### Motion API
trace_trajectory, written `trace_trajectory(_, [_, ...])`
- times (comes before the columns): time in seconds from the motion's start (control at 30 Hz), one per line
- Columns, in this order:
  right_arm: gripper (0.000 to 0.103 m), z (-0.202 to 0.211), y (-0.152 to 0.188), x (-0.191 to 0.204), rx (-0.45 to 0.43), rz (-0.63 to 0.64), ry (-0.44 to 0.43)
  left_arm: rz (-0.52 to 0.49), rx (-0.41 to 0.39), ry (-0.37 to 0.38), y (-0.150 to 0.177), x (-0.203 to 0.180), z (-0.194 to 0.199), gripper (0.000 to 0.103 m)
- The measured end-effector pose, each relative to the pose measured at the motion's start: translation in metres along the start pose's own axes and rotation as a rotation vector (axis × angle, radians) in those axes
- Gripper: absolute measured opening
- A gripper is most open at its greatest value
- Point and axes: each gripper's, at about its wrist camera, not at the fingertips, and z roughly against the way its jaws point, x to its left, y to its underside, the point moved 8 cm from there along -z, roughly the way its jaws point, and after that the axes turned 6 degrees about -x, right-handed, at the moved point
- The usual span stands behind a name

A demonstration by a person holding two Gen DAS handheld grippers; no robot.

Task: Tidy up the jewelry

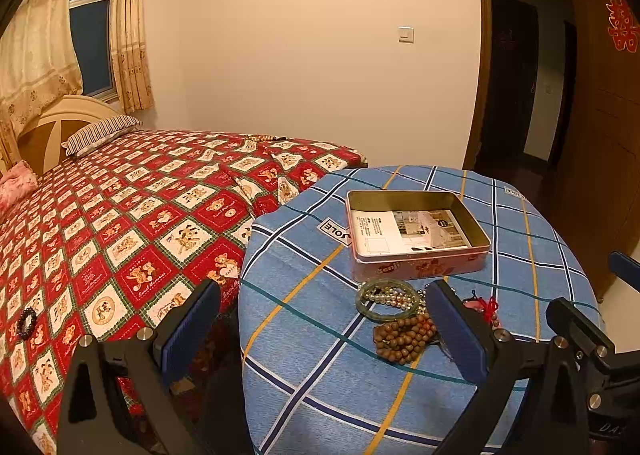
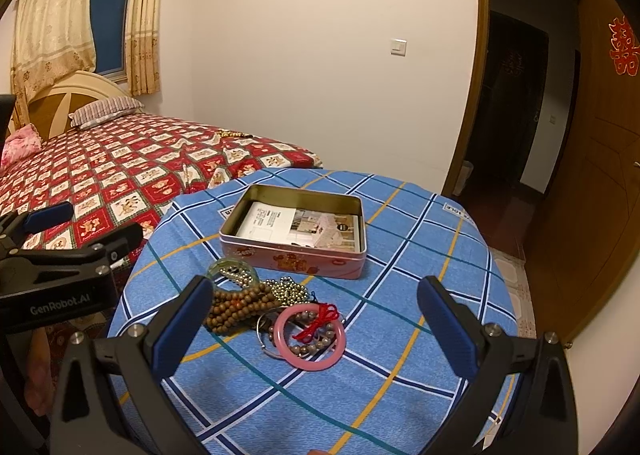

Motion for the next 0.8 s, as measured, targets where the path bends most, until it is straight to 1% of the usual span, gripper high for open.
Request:
trace_trajectory(0.23, [0.103,-0.001,0.000,0.000,0.001,0.000,0.000,0.001,0.007,-0.003,0.003,0.003,-0.004,0.102])
trace_trajectory(0.53, [0.103,-0.007,0.012,0.000,0.024,-0.006,-0.006,0.007,0.029,0.002,0.015,0.001,-0.015,0.102])
trace_trajectory(0.6, [0.103,-0.012,0.016,-0.004,0.033,-0.006,-0.010,0.010,0.050,0.014,0.023,-0.001,-0.023,0.102])
trace_trajectory(0.7, [0.103,-0.023,0.029,-0.010,0.064,-0.005,-0.014,-0.035,0.083,0.014,0.037,-0.009,-0.037,0.102])
trace_trajectory(0.8, [0.103,-0.035,0.046,-0.018,0.109,-0.017,-0.015,-0.061,0.116,0.049,0.049,-0.022,-0.051,0.102])
